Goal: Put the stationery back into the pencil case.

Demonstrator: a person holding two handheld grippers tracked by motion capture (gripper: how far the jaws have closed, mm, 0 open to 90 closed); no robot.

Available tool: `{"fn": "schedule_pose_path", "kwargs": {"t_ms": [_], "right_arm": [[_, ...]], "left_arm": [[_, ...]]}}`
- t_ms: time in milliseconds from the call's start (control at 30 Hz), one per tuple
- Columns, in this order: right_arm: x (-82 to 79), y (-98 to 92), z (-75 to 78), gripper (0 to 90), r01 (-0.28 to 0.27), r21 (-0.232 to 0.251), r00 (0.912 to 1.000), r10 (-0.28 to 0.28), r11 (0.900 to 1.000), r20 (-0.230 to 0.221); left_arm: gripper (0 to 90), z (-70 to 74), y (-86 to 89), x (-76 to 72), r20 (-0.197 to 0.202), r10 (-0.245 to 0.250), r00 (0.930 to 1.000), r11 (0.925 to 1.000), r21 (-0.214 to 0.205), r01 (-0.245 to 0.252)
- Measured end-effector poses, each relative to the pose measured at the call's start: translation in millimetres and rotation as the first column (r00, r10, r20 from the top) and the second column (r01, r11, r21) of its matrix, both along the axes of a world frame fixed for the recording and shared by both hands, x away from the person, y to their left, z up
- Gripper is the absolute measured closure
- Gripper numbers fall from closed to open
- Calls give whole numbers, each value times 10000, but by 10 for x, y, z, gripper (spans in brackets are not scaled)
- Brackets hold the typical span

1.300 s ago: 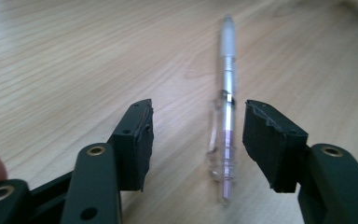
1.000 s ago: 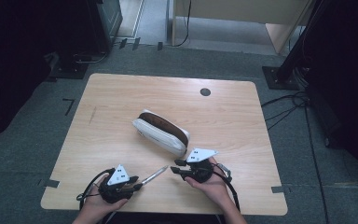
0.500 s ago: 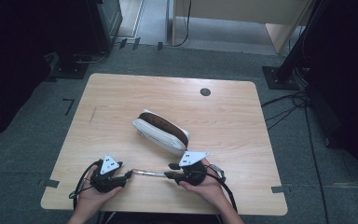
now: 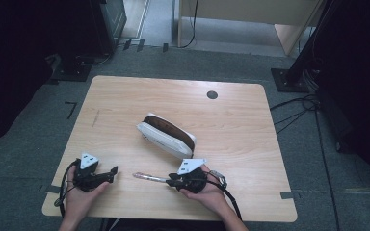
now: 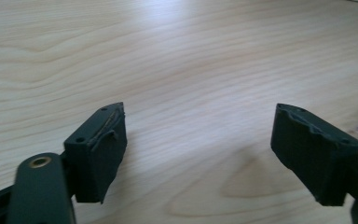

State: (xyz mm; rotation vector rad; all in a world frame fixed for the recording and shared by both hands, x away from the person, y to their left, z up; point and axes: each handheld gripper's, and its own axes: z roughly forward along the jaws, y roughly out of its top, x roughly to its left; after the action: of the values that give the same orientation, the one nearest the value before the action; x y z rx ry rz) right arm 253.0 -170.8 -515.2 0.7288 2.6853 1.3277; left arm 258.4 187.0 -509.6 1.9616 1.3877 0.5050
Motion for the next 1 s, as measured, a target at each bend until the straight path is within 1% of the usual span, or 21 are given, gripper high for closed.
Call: {"fn": "schedule_pose_path", "kwargs": {"t_ms": [67, 167, 200, 233, 300, 367, 400, 467, 533, 567, 633, 667, 733, 833, 867, 967, 1000], "right_arm": [[-5, 27, -6, 725, -45, -116, 10000, 46, 9999, 60], [-10, 48, -25, 737, -53, -290, 9999, 57, 9996, 136], [-12, 53, -32, 744, -57, -383, 9998, 64, 9992, 166], [-16, 55, -35, 751, -42, -373, 9998, 49, 9993, 204], [-26, 59, -35, 780, -8, -464, 9995, 22, 9989, 302], [-41, 70, -32, 786, -10, -547, 9990, 34, 9985, 441], [-50, 76, -31, 788, -19, -611, 9987, 51, 9981, 513], [-60, 82, -30, 791, -22, -671, 9981, 63, 9977, 613], [-64, 88, -26, 801, 53, -675, 9983, -14, 9977, 587], [-69, 92, -24, 805, 77, -702, 9980, -33, 9975, 635], [-75, 99, -18, 808, 219, -783, 9968, -157, 9967, 784], [-75, 91, -10, 809, 302, -711, 9965, -245, 9970, 794], [-70, 57, 28, 810, 388, -330, 9969, -364, 9987, 697], [-81, -1, 122, 811, 588, -50, 9945, -582, 9983, 866], [-86, -24, 158, 812, 641, 115, 9938, -649, 9979, 899], [-105, -55, 222, 812, 741, 289, 9922, -766, 9968, 985], [-109, -62, 246, 813, 728, 337, 9913, -761, 9968, 1077]], "left_arm": [[164, 10, 111, 19, 16, 367, 9993, 9993, -84, -367], [162, 4, 218, 38, 77, 757, 9971, 9971, 116, -758], [162, 0, 247, 46, 72, 855, 9963, 9963, 128, -856], [162, -4, 266, 54, 64, 969, 9953, 9953, 38, -969], [162, -9, 280, 68, -15, 1033, 9947, 9947, -17, -1033], [163, -28, 256, 85, -139, 976, 9951, 9951, 166, -974], [163, -34, 246, 89, -174, 954, 9953, 9953, 174, -951], [161, -40, 235, 88, -119, 907, 9958, 9956, 258, -904], [157, -48, 219, 85, -55, 875, 9961, 9956, 341, -873], [153, -55, 202, 84, 6, 911, 9958, 9949, 432, -910], [146, -69, 166, 80, 114, 883, 9960, 9931, 759, -889], [139, -72, 158, 78, 129, 814, 9966, 9936, 770, -821], [138, -75, 156, 79, 155, 801, 9967, 9939, 748, -811], [138, -80, 150, 83, 221, 825, 9963, 9939, 718, -839], [139, -80, 149, 83, 223, 831, 9963, 9938, 728, -845], [139, -80, 146, 83, 224, 838, 9962, 9937, 722, -852], [140, -80, 146, 83, 220, 838, 9962, 9938, 721, -852]]}}
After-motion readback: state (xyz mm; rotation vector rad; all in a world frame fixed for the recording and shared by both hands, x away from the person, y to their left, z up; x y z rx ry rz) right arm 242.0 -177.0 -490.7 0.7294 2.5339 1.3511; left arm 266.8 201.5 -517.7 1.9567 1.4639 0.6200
